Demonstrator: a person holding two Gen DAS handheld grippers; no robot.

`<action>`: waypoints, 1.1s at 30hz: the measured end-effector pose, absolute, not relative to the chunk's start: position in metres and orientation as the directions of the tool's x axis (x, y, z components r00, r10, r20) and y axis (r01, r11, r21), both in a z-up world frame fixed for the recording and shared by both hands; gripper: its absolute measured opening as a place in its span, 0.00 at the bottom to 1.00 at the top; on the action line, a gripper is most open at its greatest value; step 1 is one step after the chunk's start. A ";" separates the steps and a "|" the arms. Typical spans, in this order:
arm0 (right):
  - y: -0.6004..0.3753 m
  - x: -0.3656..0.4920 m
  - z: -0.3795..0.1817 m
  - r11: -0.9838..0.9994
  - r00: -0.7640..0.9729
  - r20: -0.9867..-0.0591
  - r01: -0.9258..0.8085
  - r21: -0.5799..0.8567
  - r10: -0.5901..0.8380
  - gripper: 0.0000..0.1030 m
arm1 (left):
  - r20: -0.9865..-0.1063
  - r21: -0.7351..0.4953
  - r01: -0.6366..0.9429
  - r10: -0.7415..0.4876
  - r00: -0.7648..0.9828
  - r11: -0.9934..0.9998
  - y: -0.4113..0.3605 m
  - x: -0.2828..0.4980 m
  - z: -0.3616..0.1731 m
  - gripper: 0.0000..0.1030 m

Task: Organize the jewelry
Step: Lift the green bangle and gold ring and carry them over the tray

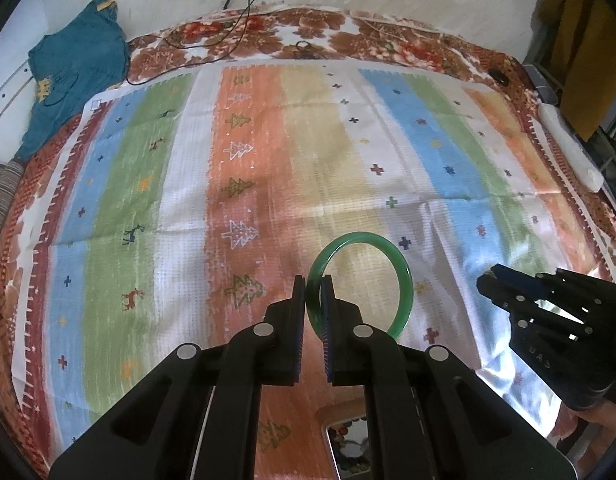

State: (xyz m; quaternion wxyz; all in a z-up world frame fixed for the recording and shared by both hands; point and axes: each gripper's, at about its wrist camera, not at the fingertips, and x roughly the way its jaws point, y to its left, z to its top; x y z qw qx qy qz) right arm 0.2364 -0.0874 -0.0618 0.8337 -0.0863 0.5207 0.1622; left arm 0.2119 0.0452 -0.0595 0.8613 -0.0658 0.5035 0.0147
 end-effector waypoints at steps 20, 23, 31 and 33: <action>-0.088 0.196 -0.034 0.905 0.439 -0.868 -0.424 0.028 0.232 0.17 | -0.834 -0.107 -0.032 -0.073 0.547 0.994 0.031 0.160 -0.031 0.07; -0.089 0.189 -0.031 0.902 0.440 -0.865 -0.430 0.032 0.241 0.17 | -0.829 -0.109 -0.026 -0.076 0.554 0.994 0.030 0.150 -0.028 0.07; -0.088 0.169 -0.027 0.888 0.436 -0.860 -0.458 0.041 0.264 0.17 | -0.815 -0.087 0.008 -0.076 0.575 0.996 0.016 0.127 -0.020 0.07; -0.087 0.163 -0.023 0.881 0.435 -0.855 -0.469 0.053 0.283 0.17 | -0.812 -0.083 0.019 -0.079 0.578 0.996 0.012 0.123 -0.019 0.07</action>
